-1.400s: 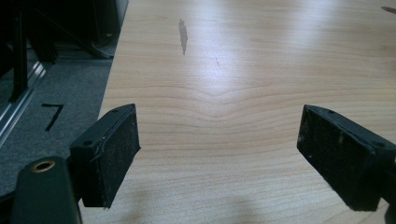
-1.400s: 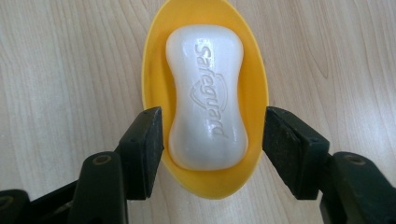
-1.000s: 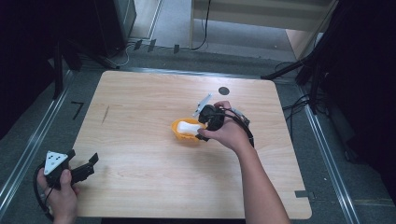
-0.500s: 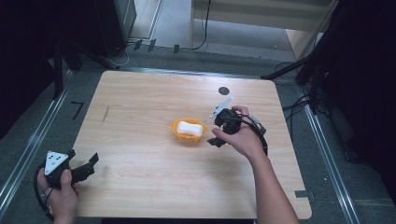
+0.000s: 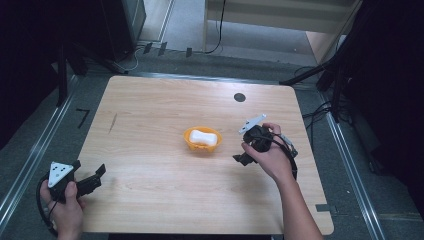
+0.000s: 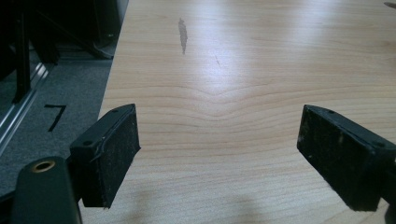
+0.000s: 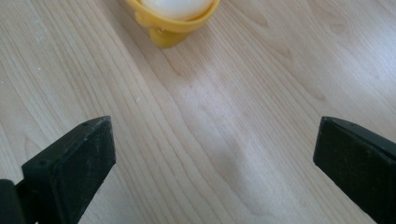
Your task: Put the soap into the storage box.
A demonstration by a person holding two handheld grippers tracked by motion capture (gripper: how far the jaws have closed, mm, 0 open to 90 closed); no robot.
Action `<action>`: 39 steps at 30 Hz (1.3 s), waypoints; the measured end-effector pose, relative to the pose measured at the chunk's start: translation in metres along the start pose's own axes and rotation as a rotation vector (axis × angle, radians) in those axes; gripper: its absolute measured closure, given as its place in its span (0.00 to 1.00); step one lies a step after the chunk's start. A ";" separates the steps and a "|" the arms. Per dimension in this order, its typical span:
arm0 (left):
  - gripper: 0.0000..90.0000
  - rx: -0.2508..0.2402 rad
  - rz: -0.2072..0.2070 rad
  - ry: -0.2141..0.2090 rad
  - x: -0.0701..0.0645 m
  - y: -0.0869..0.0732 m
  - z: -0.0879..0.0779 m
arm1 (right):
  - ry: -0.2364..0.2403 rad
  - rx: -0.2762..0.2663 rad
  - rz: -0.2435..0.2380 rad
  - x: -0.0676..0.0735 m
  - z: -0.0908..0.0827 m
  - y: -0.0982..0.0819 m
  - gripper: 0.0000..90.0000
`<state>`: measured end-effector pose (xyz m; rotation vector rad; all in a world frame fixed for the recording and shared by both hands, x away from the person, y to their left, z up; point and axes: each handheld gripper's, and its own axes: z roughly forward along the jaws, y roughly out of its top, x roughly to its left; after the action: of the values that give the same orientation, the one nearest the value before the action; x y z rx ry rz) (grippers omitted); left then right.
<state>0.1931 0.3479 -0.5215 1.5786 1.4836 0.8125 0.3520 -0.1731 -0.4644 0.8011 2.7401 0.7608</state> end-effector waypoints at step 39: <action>0.15 0.000 0.003 0.002 0.000 0.000 0.000 | -0.044 -0.076 0.181 0.015 -0.002 -0.116 0.00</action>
<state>0.1932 0.3475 -0.5215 1.5803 1.4833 0.8160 0.2861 -0.2500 -0.5239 1.0472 2.6084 0.8654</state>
